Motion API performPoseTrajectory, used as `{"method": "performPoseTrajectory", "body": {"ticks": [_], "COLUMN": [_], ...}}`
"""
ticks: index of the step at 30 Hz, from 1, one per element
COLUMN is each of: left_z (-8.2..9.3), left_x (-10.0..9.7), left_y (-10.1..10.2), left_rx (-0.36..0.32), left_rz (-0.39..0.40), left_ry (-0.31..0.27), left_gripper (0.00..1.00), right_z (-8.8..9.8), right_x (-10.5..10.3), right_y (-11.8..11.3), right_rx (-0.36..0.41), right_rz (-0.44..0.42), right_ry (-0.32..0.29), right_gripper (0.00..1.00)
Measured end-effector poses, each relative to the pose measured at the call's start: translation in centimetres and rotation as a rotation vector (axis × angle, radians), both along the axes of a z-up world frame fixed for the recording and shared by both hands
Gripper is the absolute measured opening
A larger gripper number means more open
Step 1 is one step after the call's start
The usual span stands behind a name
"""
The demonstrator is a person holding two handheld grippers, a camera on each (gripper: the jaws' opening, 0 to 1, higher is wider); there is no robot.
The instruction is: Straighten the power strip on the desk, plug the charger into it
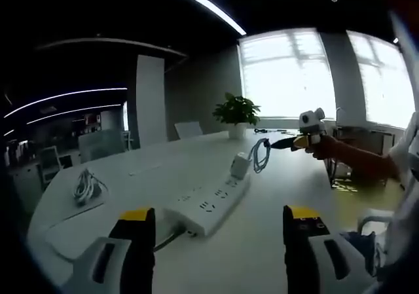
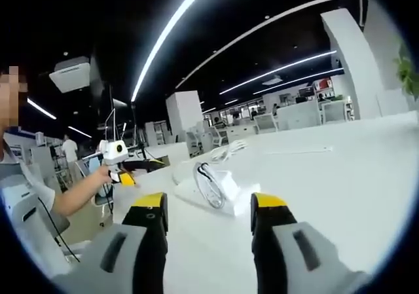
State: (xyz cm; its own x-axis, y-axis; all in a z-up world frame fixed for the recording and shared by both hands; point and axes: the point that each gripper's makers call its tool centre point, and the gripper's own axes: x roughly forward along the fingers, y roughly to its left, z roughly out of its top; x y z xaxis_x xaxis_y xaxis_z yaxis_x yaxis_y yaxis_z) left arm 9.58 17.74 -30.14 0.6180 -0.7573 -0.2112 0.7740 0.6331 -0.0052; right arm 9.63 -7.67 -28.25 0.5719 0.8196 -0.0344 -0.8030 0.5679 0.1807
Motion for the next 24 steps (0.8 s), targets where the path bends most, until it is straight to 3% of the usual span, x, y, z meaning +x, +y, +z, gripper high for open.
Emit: {"method": "performPoseTrajectory", "body": {"ticks": [24], "left_z": [-0.58], "left_x": [0.47], "left_y": [0.45], "left_rx": [0.005], "left_rz": [0.003], "left_ry": [-0.004], "left_gripper": [0.81], "right_z": [-0.47], "right_x": [0.17], "right_y": [0.33], "right_rx": [0.000], "right_rz": [-0.001], "right_ry": [0.003], "right_gripper": [0.49]}}
